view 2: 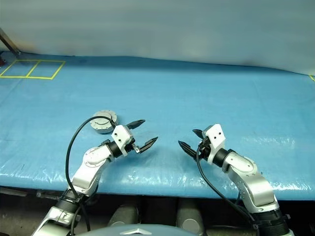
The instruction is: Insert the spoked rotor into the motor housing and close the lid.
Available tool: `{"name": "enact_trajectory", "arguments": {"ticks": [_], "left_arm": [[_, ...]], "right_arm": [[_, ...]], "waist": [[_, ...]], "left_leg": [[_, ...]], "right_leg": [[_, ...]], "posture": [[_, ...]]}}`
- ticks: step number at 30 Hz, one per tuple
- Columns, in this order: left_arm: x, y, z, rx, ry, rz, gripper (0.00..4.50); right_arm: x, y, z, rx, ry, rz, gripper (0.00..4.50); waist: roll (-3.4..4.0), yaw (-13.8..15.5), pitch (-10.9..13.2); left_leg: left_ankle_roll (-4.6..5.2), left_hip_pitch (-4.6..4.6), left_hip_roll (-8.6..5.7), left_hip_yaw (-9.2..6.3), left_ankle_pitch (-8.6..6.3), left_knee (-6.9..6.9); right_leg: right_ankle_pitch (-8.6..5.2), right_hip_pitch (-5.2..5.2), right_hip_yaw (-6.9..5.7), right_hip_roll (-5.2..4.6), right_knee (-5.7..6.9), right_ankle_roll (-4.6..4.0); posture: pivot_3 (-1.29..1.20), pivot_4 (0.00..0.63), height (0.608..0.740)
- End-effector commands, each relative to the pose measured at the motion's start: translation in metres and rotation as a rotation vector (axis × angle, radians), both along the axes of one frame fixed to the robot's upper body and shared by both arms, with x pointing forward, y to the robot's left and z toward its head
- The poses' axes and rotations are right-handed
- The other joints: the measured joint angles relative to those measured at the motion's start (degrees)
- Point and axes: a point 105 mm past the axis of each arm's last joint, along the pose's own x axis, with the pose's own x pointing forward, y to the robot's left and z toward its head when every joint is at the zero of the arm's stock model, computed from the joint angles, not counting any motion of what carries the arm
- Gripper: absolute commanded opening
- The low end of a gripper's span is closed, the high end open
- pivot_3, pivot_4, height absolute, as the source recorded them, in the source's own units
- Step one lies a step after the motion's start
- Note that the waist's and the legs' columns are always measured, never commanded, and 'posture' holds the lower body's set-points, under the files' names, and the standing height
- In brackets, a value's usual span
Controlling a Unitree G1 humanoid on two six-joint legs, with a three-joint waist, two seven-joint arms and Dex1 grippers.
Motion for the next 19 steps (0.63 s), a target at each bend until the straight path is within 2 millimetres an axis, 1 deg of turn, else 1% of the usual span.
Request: {"name": "enact_trajectory", "arguments": {"ticks": [1, 9, 13, 19], "left_arm": [[0.002, -0.003, 0.018, -0.029, -0.066, 0.000, 4.50], [-0.001, -0.006, 0.015, -0.054, -0.002, -0.033, 4.50], [-0.007, -0.010, 0.017, -0.120, 0.058, -0.079, 4.50], [-0.011, -0.016, 0.015, -0.078, 0.067, -0.120, 4.50]], "right_arm": [[0.005, 0.002, 0.009, -0.017, -0.073, -0.004, 4.46], [0.008, 0.007, 0.009, 0.010, -0.081, -0.021, 4.46], [0.011, 0.008, 0.009, 0.016, -0.077, -0.023, 4.46], [0.015, 0.005, 0.011, 0.001, -0.098, -0.054, 4.46]], "waist": [[-0.01, 0.3, 0.0], [-0.01, 0.7, 0.0], [-0.01, 0.6, 0.0], [-0.01, 0.6, 0.0]], "left_leg": [[0.00, -0.01, -0.01, 0.00, 0.00, 0.01], [0.00, -0.04, -0.03, -0.01, 0.00, 0.02], [0.00, -0.03, -0.03, -0.01, 0.00, 0.03], [0.00, -0.02, -0.03, -0.01, 0.00, 0.04]], "right_leg": [[0.01, 0.00, 0.00, -0.01, -0.01, 0.02], [0.04, 0.00, 0.00, -0.02, -0.03, 0.05], [0.04, 0.00, 0.00, -0.02, -0.01, 0.05], [0.04, 0.01, 0.00, -0.02, -0.01, 0.05]], "posture": [[0.00, 0.150, 0.740], [0.00, 0.150, 0.740], [0.00, 0.150, 0.740], [0.00, 0.150, 0.740]]}}
